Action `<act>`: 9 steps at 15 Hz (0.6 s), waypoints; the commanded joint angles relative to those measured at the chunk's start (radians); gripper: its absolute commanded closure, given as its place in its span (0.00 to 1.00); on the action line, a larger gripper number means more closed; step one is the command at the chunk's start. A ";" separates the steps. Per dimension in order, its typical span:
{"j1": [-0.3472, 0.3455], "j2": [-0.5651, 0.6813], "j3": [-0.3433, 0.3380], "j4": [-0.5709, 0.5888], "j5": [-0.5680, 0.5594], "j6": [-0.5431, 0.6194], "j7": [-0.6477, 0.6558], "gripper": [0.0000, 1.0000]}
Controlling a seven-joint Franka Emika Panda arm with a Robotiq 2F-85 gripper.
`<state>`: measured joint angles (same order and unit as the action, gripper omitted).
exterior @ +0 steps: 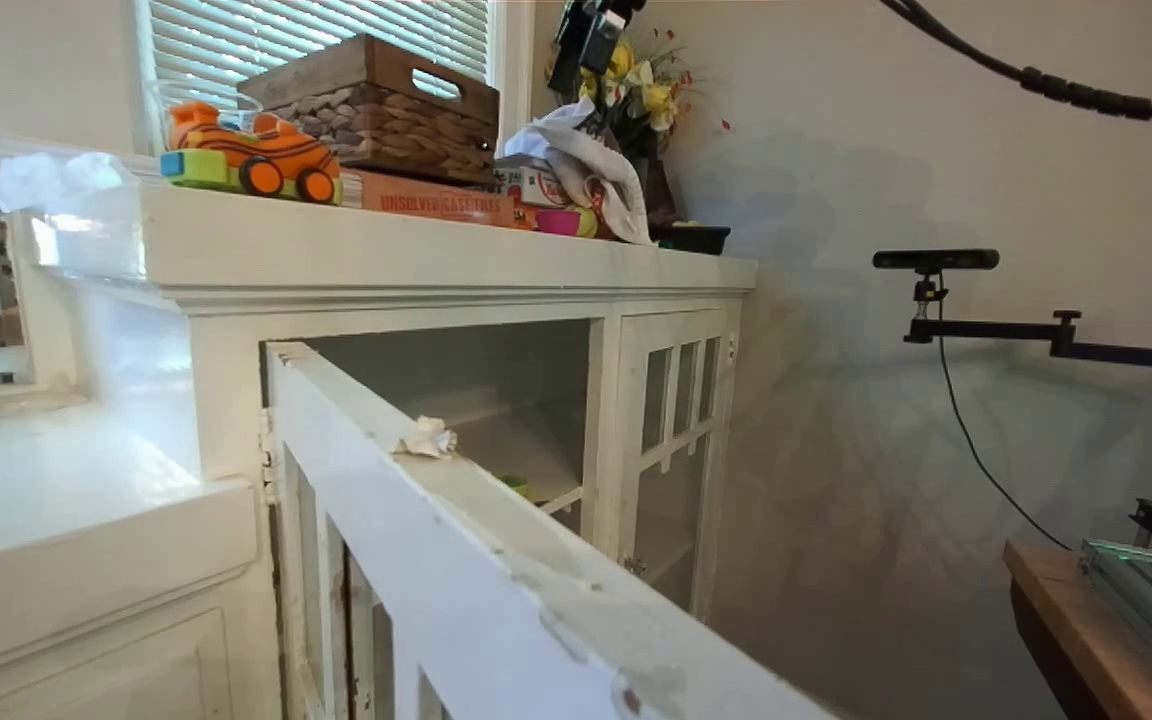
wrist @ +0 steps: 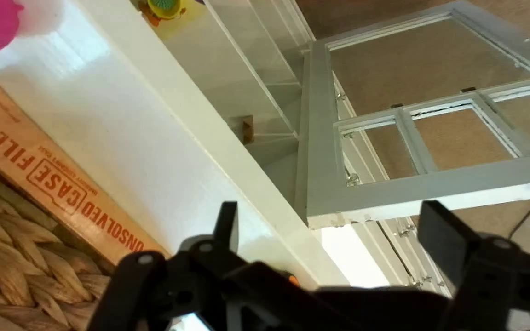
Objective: Move the orange toy car to the right
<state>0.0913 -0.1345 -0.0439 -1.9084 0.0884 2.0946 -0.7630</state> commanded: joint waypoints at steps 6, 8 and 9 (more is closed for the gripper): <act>-0.010 0.123 0.021 0.108 0.048 0.057 -0.211 0.00; -0.011 0.157 0.033 0.151 0.054 0.044 -0.255 0.00; -0.012 0.174 0.040 0.173 0.055 0.040 -0.272 0.00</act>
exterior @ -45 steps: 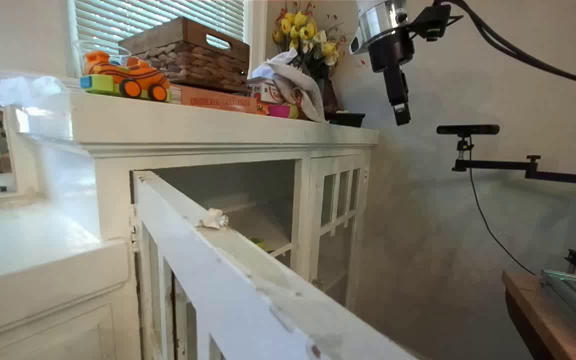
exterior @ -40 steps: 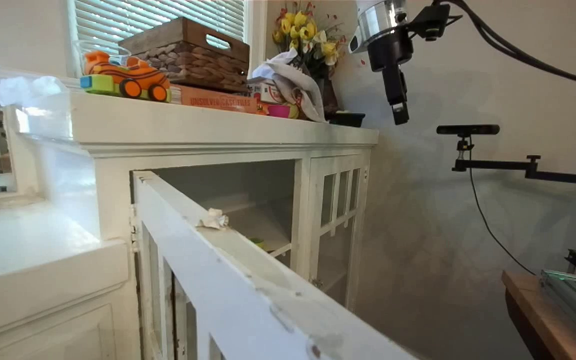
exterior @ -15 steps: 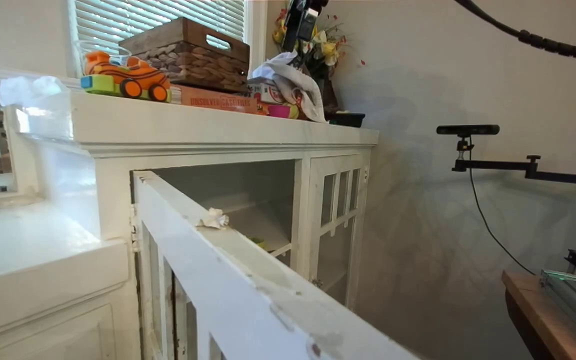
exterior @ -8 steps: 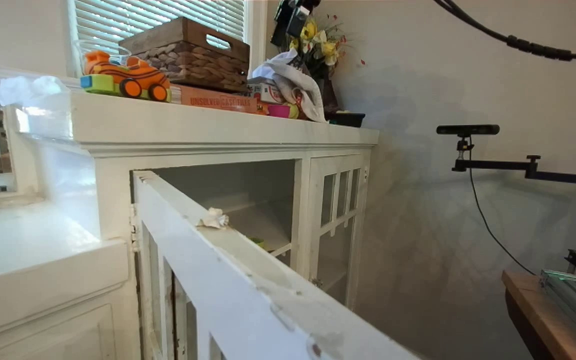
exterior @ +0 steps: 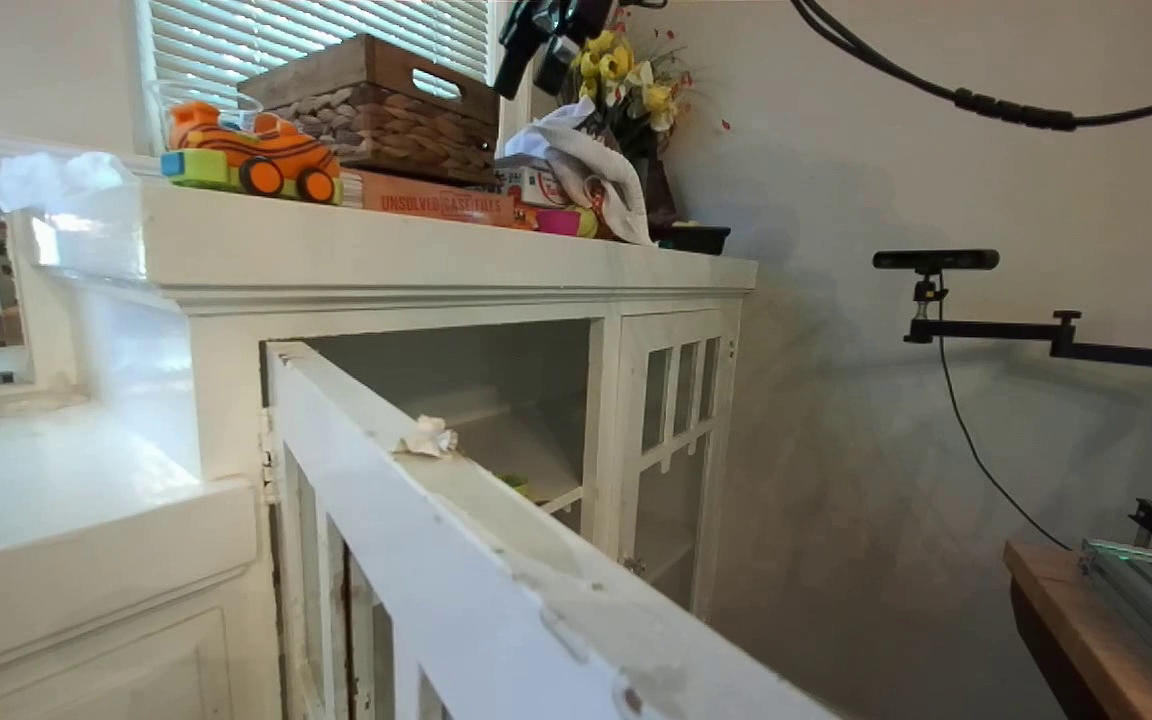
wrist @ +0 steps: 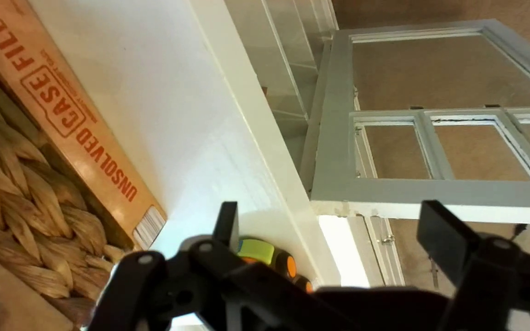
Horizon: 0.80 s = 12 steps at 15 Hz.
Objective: Move the orange toy car to the right
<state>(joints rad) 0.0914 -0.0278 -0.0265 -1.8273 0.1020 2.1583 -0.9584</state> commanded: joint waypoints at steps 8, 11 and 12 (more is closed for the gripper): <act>-0.022 0.229 0.094 0.308 0.056 -0.075 -0.189 0.00; -0.024 0.304 0.120 0.407 0.034 -0.116 -0.221 0.00; -0.026 0.329 0.127 0.442 0.029 -0.131 -0.233 0.00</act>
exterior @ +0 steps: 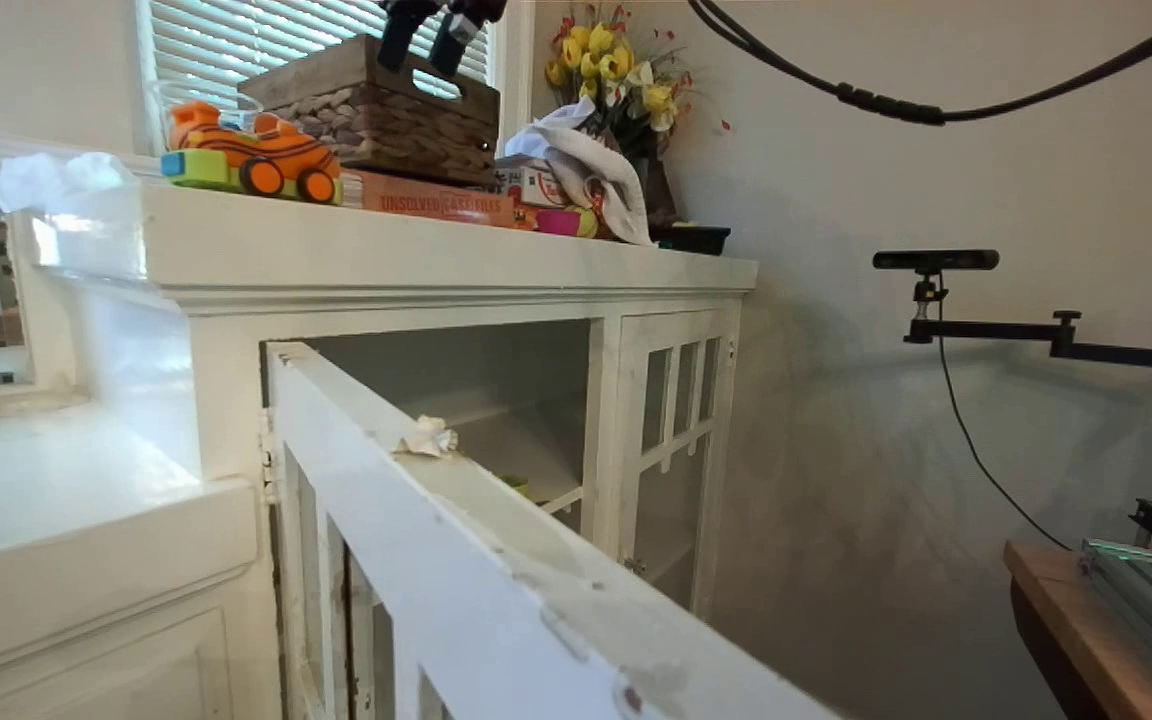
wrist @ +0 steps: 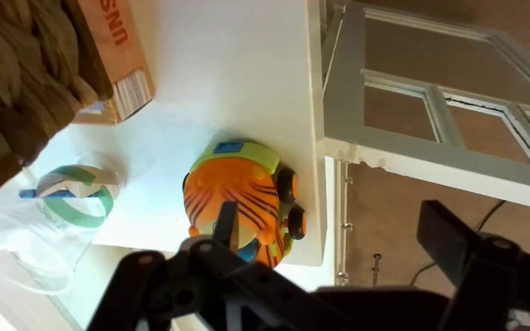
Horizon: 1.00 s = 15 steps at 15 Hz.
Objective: Move the orange toy car to the right
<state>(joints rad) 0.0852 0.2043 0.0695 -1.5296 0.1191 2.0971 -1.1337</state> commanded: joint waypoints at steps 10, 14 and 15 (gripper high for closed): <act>0.003 0.312 0.055 0.451 -0.058 -0.178 -0.095 0.00; -0.002 0.283 0.048 0.391 -0.026 -0.143 -0.113 0.00; -0.002 0.287 0.048 0.396 -0.026 -0.143 -0.113 0.00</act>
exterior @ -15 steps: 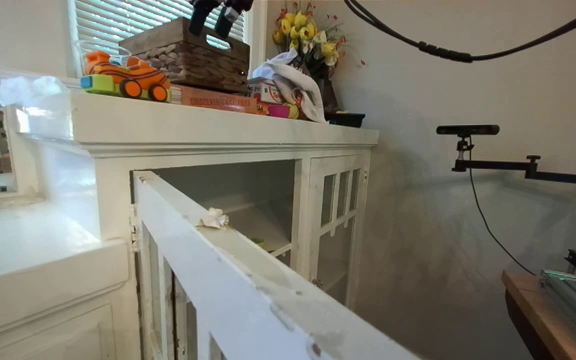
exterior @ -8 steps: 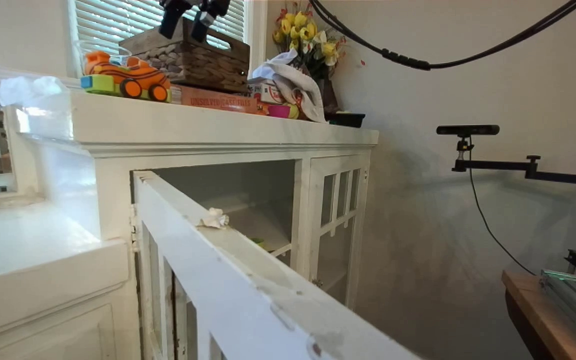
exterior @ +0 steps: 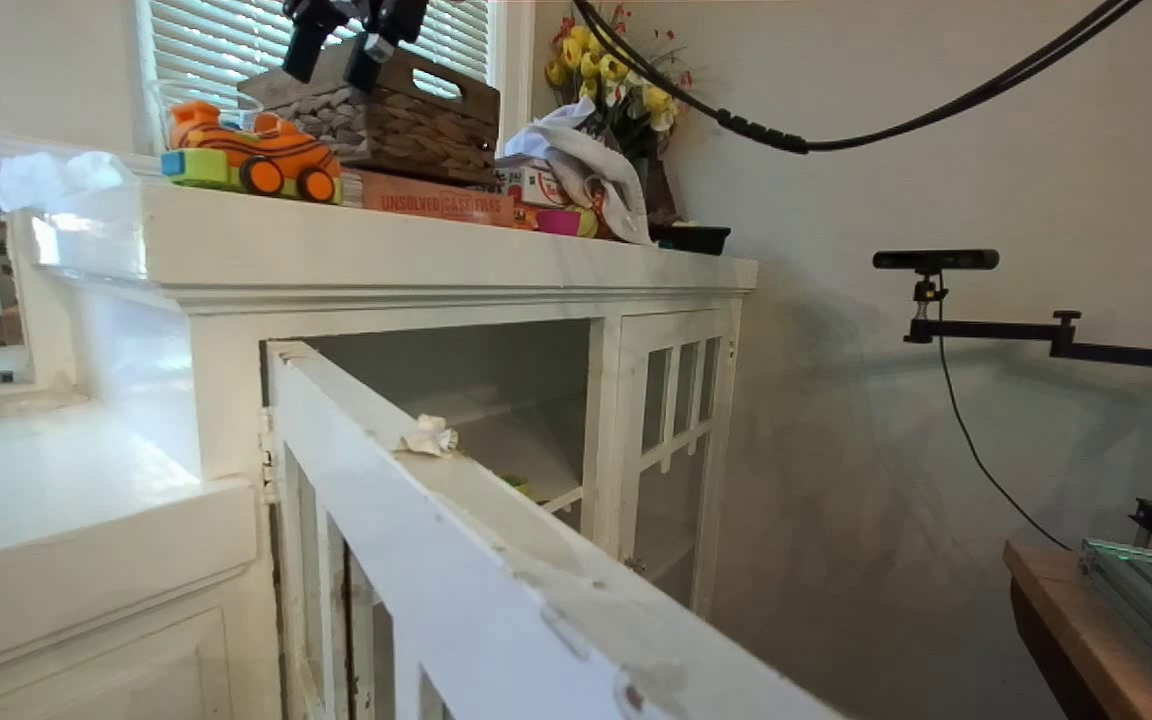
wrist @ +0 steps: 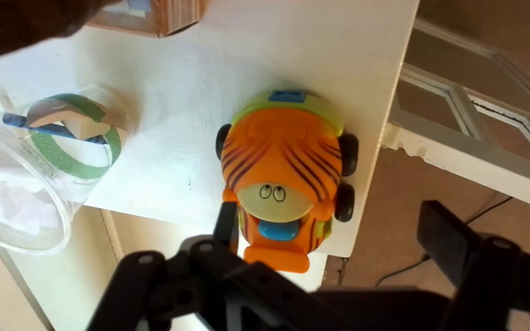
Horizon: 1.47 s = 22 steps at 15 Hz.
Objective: Move the orange toy car to the right
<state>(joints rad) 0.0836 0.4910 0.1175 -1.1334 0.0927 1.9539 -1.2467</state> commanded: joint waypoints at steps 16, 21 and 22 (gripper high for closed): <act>0.000 0.001 0.000 0.006 -0.001 -0.003 0.000 0.00; 0.005 0.041 -0.004 0.058 -0.016 -0.026 -0.008 0.00; 0.006 0.046 -0.005 0.064 -0.019 -0.028 -0.009 0.00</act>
<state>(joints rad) 0.0825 0.4989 0.1154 -1.1270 0.0922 1.9512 -1.2468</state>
